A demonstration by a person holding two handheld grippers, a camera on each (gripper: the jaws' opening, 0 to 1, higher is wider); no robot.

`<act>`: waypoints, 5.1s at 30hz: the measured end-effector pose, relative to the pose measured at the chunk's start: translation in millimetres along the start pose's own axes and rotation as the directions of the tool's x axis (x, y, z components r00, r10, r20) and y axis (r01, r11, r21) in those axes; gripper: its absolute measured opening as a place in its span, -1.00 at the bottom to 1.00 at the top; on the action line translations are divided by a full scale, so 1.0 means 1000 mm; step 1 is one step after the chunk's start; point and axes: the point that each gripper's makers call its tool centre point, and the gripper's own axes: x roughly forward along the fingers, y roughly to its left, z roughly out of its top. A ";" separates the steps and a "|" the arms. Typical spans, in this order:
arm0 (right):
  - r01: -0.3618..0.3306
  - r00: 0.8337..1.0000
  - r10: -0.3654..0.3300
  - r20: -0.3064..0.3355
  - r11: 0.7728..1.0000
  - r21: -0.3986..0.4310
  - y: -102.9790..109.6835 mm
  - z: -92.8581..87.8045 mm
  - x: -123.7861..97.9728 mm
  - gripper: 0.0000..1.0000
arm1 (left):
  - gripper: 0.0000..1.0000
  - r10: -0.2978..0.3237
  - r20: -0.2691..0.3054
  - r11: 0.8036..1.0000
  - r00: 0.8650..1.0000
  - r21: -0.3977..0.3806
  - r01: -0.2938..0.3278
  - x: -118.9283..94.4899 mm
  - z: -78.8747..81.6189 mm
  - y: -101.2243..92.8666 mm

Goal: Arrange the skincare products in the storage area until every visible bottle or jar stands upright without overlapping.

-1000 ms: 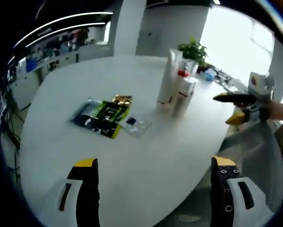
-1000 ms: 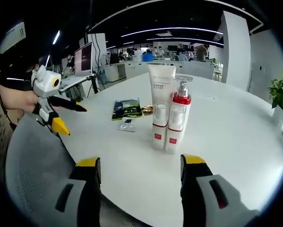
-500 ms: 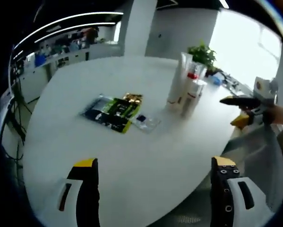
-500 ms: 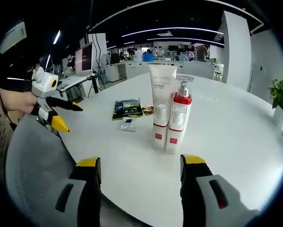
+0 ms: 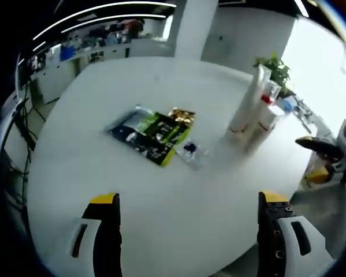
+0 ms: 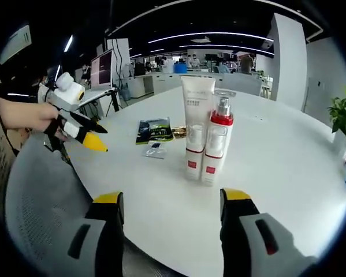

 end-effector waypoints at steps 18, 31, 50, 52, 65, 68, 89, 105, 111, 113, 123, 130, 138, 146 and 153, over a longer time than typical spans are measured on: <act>0.062 0.998 -0.063 0.017 0.997 0.049 -0.015 0.001 -0.003 0.35 | 0.94 0.169 -0.064 0.955 0.984 -0.235 -0.179 0.065 0.040 0.015; 0.091 0.995 -0.092 0.022 0.993 0.077 -0.023 0.001 -0.005 0.34 | 0.94 0.241 -0.097 0.902 0.966 -0.345 -0.260 0.092 0.058 0.025; 0.104 0.994 -0.105 0.006 0.990 0.091 -0.025 -0.003 -0.005 0.33 | 0.94 0.422 -0.128 0.841 0.897 -0.315 -0.440 0.118 0.070 0.058; 0.106 0.994 -0.106 0.003 0.990 0.092 -0.026 -0.003 -0.005 0.33 | 0.94 0.440 -0.131 0.840 0.888 -0.288 -0.459 0.119 0.068 0.061; 0.110 0.994 -0.110 -0.008 0.989 0.094 -0.027 -0.005 -0.005 0.33 | 0.87 0.455 -0.113 0.845 0.883 -0.258 -0.469 0.117 0.069 0.067; 0.111 0.994 -0.110 -0.006 0.989 0.095 -0.027 -0.005 -0.005 0.33 | 0.75 0.448 -0.112 0.852 0.887 -0.248 -0.462 0.114 0.068 0.070; 0.111 0.994 -0.110 -0.017 0.990 0.088 -0.026 -0.007 -0.004 0.32 | 0.12 0.407 -0.036 0.894 0.913 -0.188 -0.406 0.108 0.069 0.078; 0.114 0.993 -0.112 -0.029 0.990 0.087 -0.027 -0.009 -0.004 0.32 | -0.34 0.357 0.026 0.931 0.934 -0.091 -0.353 0.117 0.083 0.067; 0.115 0.993 -0.113 -0.027 0.990 0.086 -0.027 -0.008 -0.004 0.31 | -0.66 0.334 0.022 0.941 0.942 -0.068 -0.332 0.113 0.083 0.071; 0.114 0.993 -0.112 -0.027 0.990 0.085 -0.027 -0.008 -0.004 0.31 | -0.72 0.324 0.014 0.944 0.946 -0.065 -0.323 0.109 0.083 0.074; 0.102 0.995 -0.101 -0.022 0.992 0.080 -0.024 -0.007 -0.003 0.30 | -0.87 0.238 0.024 0.971 0.971 -0.023 -0.238 0.094 0.077 0.060; 0.088 0.996 -0.087 -0.017 0.993 0.078 -0.021 -0.006 -0.003 0.28 | -0.87 0.188 0.057 0.982 0.981 0.006 -0.188 0.078 0.073 0.042; 0.006 1.000 -0.011 0.028 0.987 0.163 -0.012 0.000 -0.002 0.12 | -0.86 0.114 0.107 0.993 0.988 -0.043 -0.110 0.055 0.072 0.020; -0.029 0.998 0.020 0.058 0.989 0.148 -0.004 0.007 -0.003 0.03 | -0.86 0.043 0.150 0.999 0.988 -0.033 -0.039 0.033 0.069 -0.006; -0.081 0.995 0.072 0.075 0.989 0.124 0.006 0.013 -0.002 0.03 | -0.86 -0.039 0.186 0.995 0.982 0.095 0.022 0.013 0.069 -0.035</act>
